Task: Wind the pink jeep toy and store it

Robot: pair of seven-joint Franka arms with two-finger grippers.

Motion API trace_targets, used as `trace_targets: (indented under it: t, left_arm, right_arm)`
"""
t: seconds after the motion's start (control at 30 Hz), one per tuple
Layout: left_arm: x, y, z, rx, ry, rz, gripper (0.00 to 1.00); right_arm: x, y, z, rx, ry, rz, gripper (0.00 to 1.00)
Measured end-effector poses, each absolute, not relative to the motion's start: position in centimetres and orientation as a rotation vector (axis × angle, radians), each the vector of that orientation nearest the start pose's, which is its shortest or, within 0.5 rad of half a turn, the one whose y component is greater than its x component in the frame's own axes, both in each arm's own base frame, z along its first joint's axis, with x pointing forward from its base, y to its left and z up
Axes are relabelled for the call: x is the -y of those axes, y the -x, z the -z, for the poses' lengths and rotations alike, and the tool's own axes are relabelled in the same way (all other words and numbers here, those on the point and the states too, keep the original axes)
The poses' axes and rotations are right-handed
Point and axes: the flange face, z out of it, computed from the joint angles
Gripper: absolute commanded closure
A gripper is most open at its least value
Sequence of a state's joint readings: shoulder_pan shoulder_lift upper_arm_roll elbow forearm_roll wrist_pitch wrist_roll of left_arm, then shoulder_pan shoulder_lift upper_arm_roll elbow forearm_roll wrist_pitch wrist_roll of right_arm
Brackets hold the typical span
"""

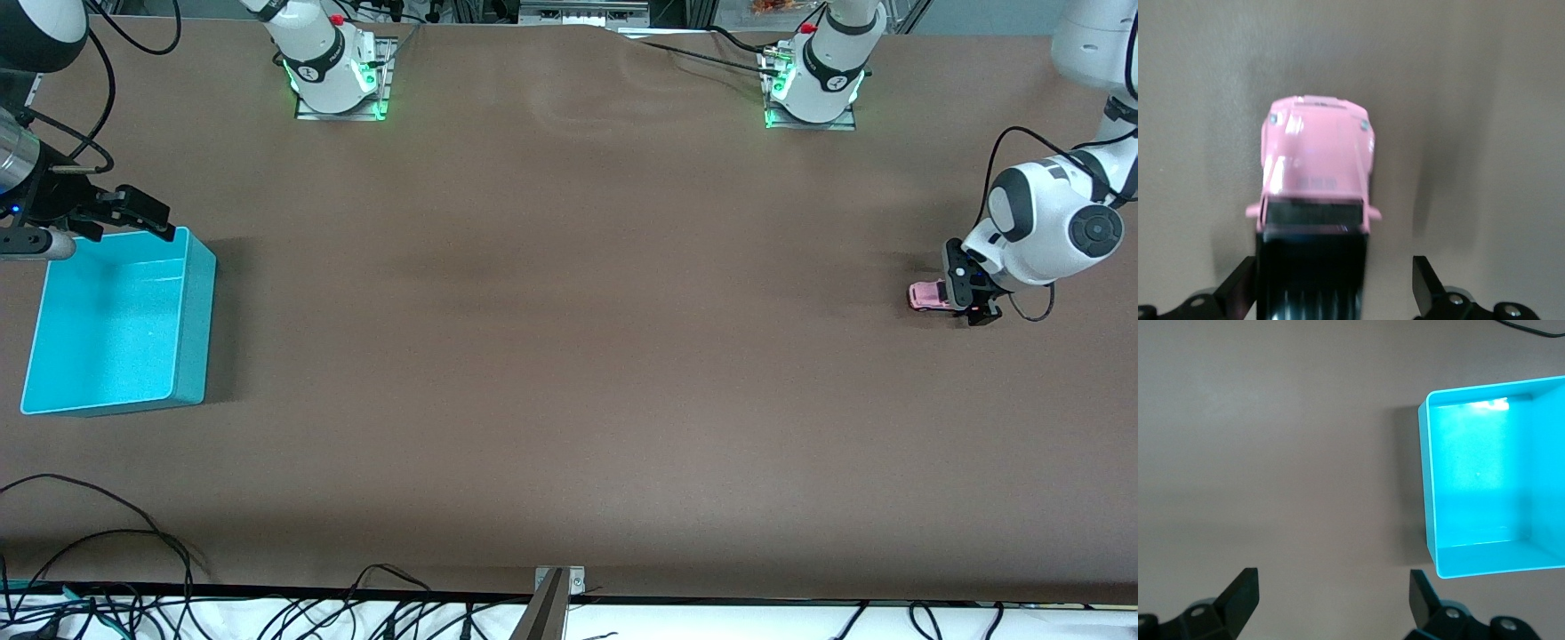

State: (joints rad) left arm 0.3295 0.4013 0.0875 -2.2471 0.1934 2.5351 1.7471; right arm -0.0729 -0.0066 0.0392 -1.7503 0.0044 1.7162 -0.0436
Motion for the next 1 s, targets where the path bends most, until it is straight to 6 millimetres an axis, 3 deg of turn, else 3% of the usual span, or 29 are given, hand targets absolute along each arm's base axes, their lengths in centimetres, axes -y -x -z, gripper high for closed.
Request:
trace_targets:
  t: [0.1, 0.2, 0.43, 0.57, 0.67, 0.8, 1.0]
  left_arm:
    - [-20.7, -49.2, -20.2, -2.18, 2.341, -0.309, 0.0]
    - [-19.5, -49.9, -24.1, -2.205, 2.35, -0.352, 0.0]
    - [-15.5, -52.6, -36.7, -2.212, 2.222, -0.284, 0.0]
    - [-11.8, -54.2, -44.2, -2.198, 2.092, -0.149, 0.0]
    - [-8.7, -55.1, -48.8, -2.198, 2.007, -0.05, 0.0]
    - [-5.3, -55.6, -52.5, -2.207, 1.92, 0.024, 0.0]
    - [-1.7, -56.1, -54.3, -2.237, 1.838, 0.061, 0.0]
  right_arm:
    - [1.8, -55.7, -55.5, 0.015, 3.136, -0.046, 0.0]
    - [1.8, -55.7, -55.4, 0.016, 3.136, -0.047, 0.0]
    - [1.8, -55.7, -55.4, 0.017, 3.136, -0.047, 0.0]
    - [1.8, -55.7, -55.4, 0.017, 3.136, -0.048, 0.0]
    - [1.8, -55.7, -55.4, 0.016, 3.136, -0.048, 0.0]
    - [1.8, -55.7, -55.4, 0.023, 3.135, -0.048, 0.0]
    - [1.8, -55.7, -55.3, 0.041, 3.135, -0.053, 0.0]
